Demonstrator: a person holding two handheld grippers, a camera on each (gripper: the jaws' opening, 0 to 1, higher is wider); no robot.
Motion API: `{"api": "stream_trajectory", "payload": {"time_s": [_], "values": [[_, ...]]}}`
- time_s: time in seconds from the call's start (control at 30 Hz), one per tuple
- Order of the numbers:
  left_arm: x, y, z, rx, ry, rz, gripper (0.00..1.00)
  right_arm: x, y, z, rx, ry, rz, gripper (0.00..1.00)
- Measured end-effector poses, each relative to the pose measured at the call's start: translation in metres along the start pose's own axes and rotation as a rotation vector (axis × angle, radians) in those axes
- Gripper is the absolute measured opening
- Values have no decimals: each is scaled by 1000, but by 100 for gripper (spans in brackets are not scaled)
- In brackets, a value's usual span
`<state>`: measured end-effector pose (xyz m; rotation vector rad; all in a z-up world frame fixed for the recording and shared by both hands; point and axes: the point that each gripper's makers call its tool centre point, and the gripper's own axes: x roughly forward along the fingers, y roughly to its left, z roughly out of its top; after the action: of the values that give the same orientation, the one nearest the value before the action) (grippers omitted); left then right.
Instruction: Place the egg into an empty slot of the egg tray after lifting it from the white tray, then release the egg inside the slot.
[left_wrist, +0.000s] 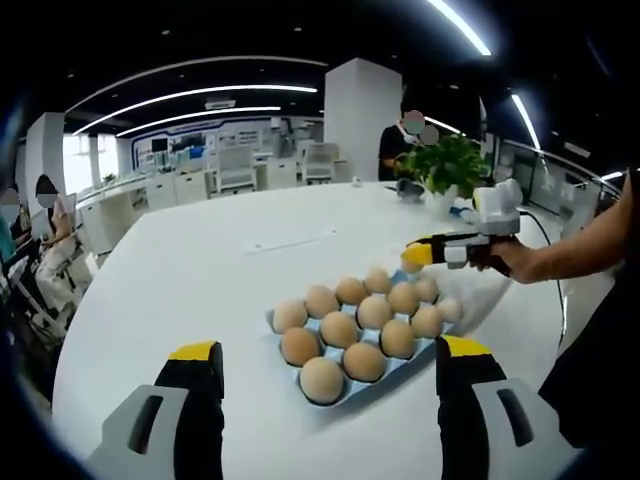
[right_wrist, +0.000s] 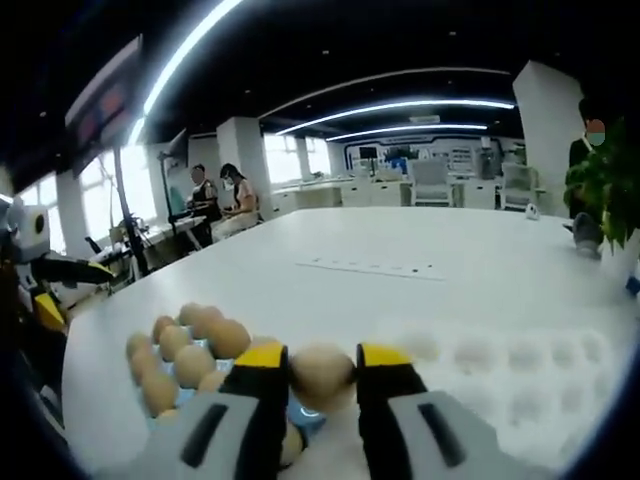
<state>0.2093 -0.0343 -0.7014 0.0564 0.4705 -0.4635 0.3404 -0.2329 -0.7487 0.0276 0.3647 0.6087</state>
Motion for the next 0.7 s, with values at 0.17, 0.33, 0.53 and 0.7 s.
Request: {"api": "stream_trajectory", "payload": {"time_s": [0.17, 0.33, 0.53, 0.7], "values": [[2, -2, -1, 2, 8, -8, 89, 8, 3, -4, -5, 21, 20, 26], [4, -2, -3, 11, 28, -4, 89, 14, 8, -11, -18, 51, 42, 26], [5, -2, -1, 0, 19, -5, 88, 17, 9, -23, 34, 101, 63, 26], [4, -1, 0, -38, 9, -7, 88, 17, 9, -26, 37, 110, 83, 26]]}}
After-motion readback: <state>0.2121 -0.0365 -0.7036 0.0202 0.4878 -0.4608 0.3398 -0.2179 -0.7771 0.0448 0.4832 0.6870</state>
